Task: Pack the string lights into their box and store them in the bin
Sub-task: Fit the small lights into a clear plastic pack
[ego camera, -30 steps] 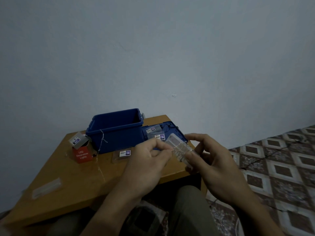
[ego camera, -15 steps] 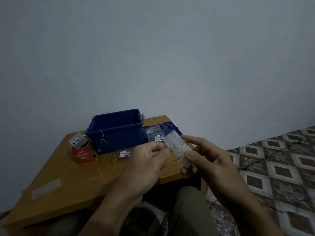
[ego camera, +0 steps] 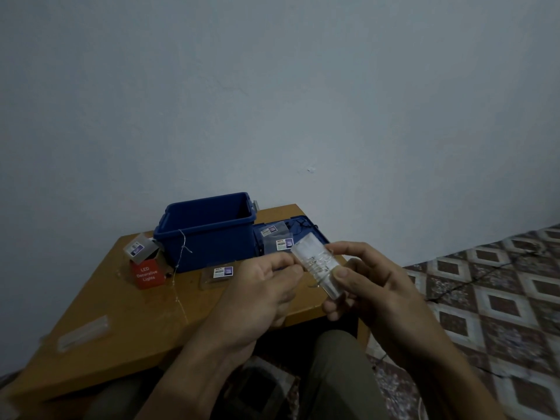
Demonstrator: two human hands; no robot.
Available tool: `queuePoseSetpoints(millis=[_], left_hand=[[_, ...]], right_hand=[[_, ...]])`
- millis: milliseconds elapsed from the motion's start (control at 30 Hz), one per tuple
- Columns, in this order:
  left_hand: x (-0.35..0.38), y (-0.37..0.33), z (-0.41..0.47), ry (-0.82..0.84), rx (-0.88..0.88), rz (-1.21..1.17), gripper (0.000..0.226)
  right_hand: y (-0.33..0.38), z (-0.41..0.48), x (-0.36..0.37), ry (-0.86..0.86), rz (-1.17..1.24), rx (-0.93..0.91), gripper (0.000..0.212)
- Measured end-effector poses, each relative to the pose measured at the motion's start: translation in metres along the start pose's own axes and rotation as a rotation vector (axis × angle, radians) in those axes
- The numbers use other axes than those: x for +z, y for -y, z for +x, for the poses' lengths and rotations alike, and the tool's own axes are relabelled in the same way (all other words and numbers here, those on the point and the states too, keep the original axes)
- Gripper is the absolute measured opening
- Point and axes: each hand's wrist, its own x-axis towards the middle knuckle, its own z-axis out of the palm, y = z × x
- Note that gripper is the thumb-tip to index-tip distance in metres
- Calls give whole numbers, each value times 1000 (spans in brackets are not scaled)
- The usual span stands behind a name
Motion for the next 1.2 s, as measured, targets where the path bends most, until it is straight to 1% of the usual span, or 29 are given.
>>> queuePoseSetpoints(millis=[100,200,300,433,533,633,767,833,900,933,967,1033,1067,1133,1200], left_hand=[[2,4,0,12,-12,-74,23],[2,3,1,23,-7,-94,25],[1,1,3,40,-4,-63,24],[-2,0,6,32,-6,-24,21],[-6,0,5,69,-13,-17,19],[-9,1,4,82,-8,23,13],[-17,4,7,95,6,71,26],[-22,4,9,103,-4,107,29],[-29,3,12,134,-33,155,44],[-33,2,14,171,-48,184,50],[-37,0,15,227,-65,212,48],[-44,-7,17,351,-91,271,21],[-46,-13,17,409,-106,325,13],[-46,-25,19,487,-142,489,20],[-41,-36,22,462,-147,703,25]], right_hand=[[0,0,1,-12,-2,2,25],[0,-1,2,-9,-11,1,24],[0,-2,2,-15,-22,-22,26],[-3,-1,5,-61,-7,-52,38],[-3,-1,3,-71,30,-49,37],[0,-2,1,-46,61,-41,34],[1,-2,0,-19,165,-5,31],[0,-1,-2,28,192,4,37],[-1,-1,-6,110,187,19,44],[-1,-1,-8,156,180,39,44],[-1,-2,-11,216,158,59,42],[2,-6,-15,352,42,84,33],[4,-8,-15,402,-41,87,28],[4,-9,-13,454,-188,100,23],[2,-8,-9,453,-323,100,19]])
